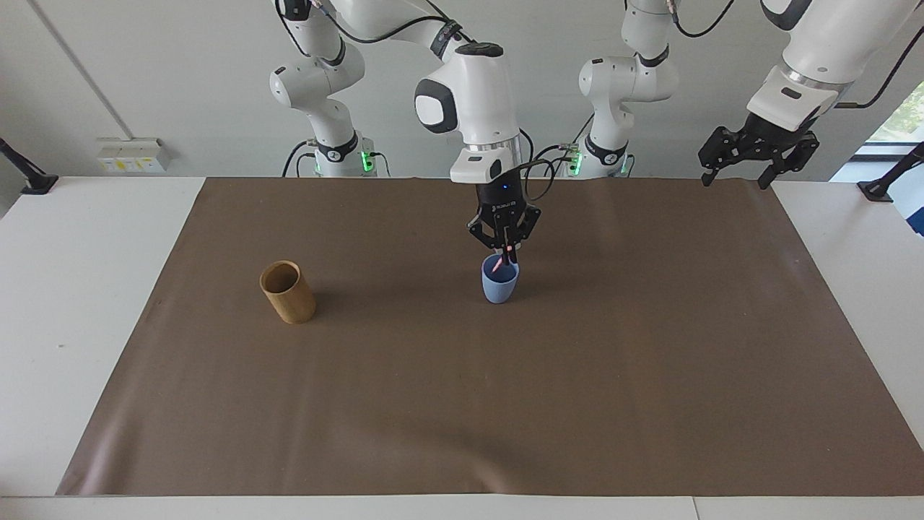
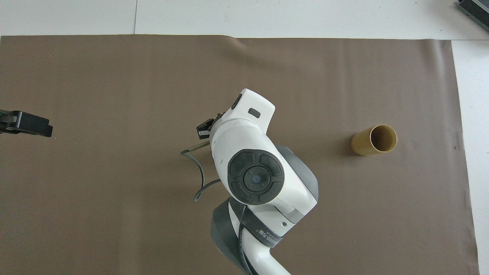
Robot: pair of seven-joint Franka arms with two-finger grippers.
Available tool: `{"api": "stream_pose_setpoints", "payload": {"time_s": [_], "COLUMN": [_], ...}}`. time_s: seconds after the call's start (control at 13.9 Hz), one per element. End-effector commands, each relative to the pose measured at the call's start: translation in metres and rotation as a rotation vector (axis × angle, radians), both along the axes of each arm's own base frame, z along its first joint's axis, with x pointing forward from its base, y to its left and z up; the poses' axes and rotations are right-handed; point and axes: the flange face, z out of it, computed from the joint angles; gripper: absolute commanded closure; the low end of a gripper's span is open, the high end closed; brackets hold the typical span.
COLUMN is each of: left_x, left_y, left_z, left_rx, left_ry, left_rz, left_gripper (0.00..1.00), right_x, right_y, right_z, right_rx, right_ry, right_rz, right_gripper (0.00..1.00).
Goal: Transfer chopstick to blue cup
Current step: 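Lower the straw into the blue cup and open the right gripper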
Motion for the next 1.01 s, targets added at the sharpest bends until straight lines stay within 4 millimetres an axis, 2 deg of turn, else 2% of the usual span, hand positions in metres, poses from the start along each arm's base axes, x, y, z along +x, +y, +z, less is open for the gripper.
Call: {"api": "stream_pose_setpoints", "payload": {"time_s": [0.0, 0.07, 0.14, 0.22, 0.29, 0.36, 0.58, 0.72, 0.94], "left_x": [-0.005, -0.005, -0.005, -0.005, -0.005, -0.005, -0.005, -0.005, -0.005], "left_y": [0.004, 0.004, 0.005, 0.004, 0.004, 0.004, 0.004, 0.004, 0.004], "left_z": [0.003, 0.003, 0.003, 0.003, 0.003, 0.003, 0.003, 0.003, 0.003], "left_rx": [0.017, 0.017, 0.017, 0.017, 0.017, 0.017, 0.017, 0.017, 0.017], "left_ry": [0.005, 0.005, 0.005, 0.005, 0.005, 0.005, 0.005, 0.005, 0.005], "left_rz": [-0.001, -0.001, -0.001, -0.001, -0.003, -0.001, -0.003, -0.003, -0.001], "left_gripper": [0.00, 0.00, 0.00, 0.00, 0.00, 0.00, 0.00, 0.00, 0.00], "right_x": [-0.010, -0.018, -0.017, -0.015, -0.015, -0.015, -0.004, 0.005, 0.026], "right_y": [0.004, 0.018, 0.019, 0.018, 0.018, 0.017, -0.001, -0.022, -0.073], "right_z": [-0.011, -0.019, -0.023, -0.024, -0.025, -0.023, -0.007, 0.009, 0.035], "right_rx": [-0.007, -0.006, 0.000, 0.001, 0.002, 0.000, 0.002, -0.004, -0.001], "right_ry": [0.001, 0.009, 0.008, 0.009, 0.010, 0.008, -0.002, -0.004, -0.008], "right_rz": [0.008, 0.026, 0.027, 0.024, 0.023, 0.021, -0.011, -0.048, -0.134], "right_gripper": [1.00, 0.96, 0.86, 0.67, 0.25, 0.00, 0.00, 0.00, 0.00]}}
